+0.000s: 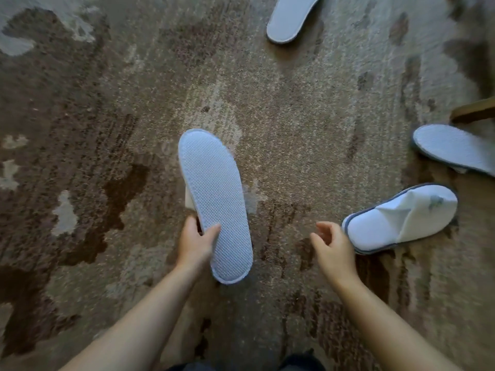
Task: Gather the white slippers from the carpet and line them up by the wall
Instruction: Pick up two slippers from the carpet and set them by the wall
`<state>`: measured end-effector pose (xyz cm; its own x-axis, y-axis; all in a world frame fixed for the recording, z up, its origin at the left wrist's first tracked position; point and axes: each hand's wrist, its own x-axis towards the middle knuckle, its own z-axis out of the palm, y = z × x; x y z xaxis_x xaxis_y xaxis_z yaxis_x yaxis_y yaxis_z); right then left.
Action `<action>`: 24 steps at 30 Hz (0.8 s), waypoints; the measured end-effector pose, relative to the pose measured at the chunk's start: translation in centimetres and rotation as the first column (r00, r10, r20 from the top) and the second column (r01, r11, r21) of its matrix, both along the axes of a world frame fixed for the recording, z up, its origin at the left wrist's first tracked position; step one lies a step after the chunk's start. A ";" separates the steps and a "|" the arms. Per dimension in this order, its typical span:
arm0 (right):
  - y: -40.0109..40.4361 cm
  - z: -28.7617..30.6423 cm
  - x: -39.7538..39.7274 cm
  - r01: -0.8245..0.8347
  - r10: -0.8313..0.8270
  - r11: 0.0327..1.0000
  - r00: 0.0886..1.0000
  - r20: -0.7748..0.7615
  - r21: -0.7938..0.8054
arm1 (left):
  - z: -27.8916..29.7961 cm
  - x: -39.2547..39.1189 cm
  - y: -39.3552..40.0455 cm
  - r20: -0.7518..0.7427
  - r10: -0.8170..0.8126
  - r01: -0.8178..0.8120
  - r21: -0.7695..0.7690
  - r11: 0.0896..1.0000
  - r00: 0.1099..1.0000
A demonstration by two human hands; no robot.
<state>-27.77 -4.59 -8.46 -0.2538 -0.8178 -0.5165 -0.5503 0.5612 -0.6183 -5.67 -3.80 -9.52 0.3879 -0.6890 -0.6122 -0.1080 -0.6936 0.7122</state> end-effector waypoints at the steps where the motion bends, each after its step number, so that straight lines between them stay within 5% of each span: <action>1: 0.2 -0.1 -1.2 0.086 -0.087 0.996 0.996 -0.023 -0.012 | 0.4 -1.3 -0.9 -0.002 -0.056 0.055 -0.027 0.998 0.998; 5: 0.5 -0.8 -6.5 0.478 -0.481 0.877 0.871 -0.101 -0.051 | 0.9 -6.1 -4.4 -0.001 -0.212 0.211 -0.080 0.974 0.977; 9: 0.0 -2.8 -9.5 0.686 -0.682 0.726 0.727 -0.083 0.043 | 0.2 -9.6 -6.1 0.007 -0.321 0.320 -0.095 0.943 0.947; 17: -0.9 -6.0 -9.9 0.794 -0.795 0.607 0.605 0.044 0.030 | -1.1 -10.0 -6.0 0.085 -0.432 0.439 -0.082 0.895 0.898; 24: -0.4 2.0 -9.7 0.766 -0.743 0.642 0.633 0.216 -0.037 | 6.2 -11.0 -5.4 0.074 -0.352 0.359 -0.119 0.926 0.933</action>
